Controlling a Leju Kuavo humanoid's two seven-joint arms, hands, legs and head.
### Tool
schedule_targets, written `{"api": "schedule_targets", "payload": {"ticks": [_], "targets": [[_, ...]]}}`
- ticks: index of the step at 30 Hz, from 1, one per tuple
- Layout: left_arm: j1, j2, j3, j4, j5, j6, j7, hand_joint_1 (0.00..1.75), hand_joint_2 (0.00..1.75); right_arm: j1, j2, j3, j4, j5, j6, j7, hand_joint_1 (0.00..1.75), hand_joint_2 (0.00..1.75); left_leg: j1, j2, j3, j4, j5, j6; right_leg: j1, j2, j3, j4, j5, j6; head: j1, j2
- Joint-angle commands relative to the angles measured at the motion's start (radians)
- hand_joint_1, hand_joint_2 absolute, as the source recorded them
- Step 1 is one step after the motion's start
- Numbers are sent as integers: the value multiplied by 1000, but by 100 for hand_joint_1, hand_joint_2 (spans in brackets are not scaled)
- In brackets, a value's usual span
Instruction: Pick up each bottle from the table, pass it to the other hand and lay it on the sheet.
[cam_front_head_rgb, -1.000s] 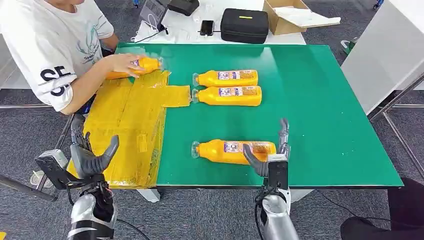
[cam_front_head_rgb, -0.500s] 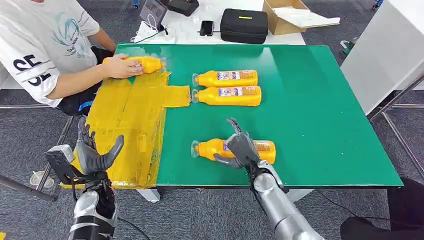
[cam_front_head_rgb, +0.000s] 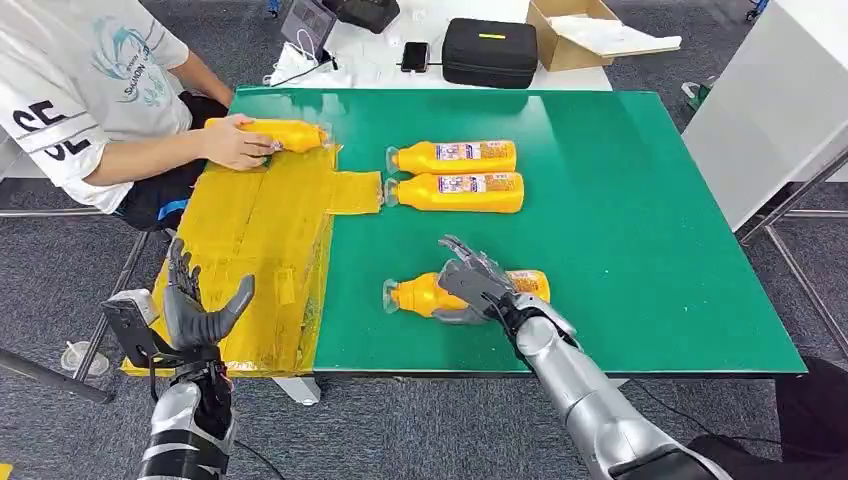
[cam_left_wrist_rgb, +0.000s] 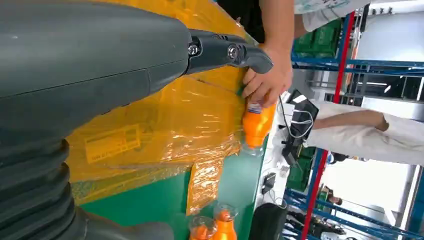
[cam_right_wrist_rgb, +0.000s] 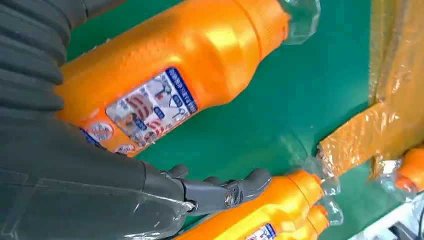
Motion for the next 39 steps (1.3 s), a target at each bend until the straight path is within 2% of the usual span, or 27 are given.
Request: {"api": "schedule_targets", "payload": {"ticks": [1, 6, 11, 16, 31, 39], "targets": [[-50, 33, -11, 98, 4, -9, 3, 0, 175, -34, -71, 102, 71, 7, 42, 13, 0, 175, 1, -1, 3, -1, -1, 1, 1, -2, 4, -1, -1, -2, 0, 0], [-56, 35, -12, 117, 4, -20, 3, 0, 175, -24, -119, 150, 24, 2, 75, 15, 0, 175, 0, -2, 3, -1, 0, 1, 1, -3, 4, -1, -1, -1, 0, 0], [-56, 35, -12, 117, 4, -20, 3, 0, 175, -24, -130, 161, 12, 2, 76, 20, 0, 175, 1, -2, 4, -1, -1, 1, 2, -4, 6, -2, -1, -2, 0, 0], [-57, 35, -12, 126, 6, -34, 3, 0, 175, -26, -196, 229, -25, -15, 115, 53, 0, 175, 0, -2, 3, -1, 0, 1, 1, -3, 4, -1, -1, -1, 0, 0], [-57, 34, -12, 126, 6, -33, 3, 0, 175, -25, -200, 232, -27, -19, 114, 53, 0, 175, 0, -2, 3, -1, 0, 1, 1, -3, 4, -1, -1, -1, 0, 0], [-65, 32, -13, 152, 7, -31, 3, 0, 175, -26, -260, 315, -17, -21, 143, 95, 0, 175, 1, -3, 3, -1, 0, 1, 1, -3, 4, -2, -1, -1, 0, 0]]}}
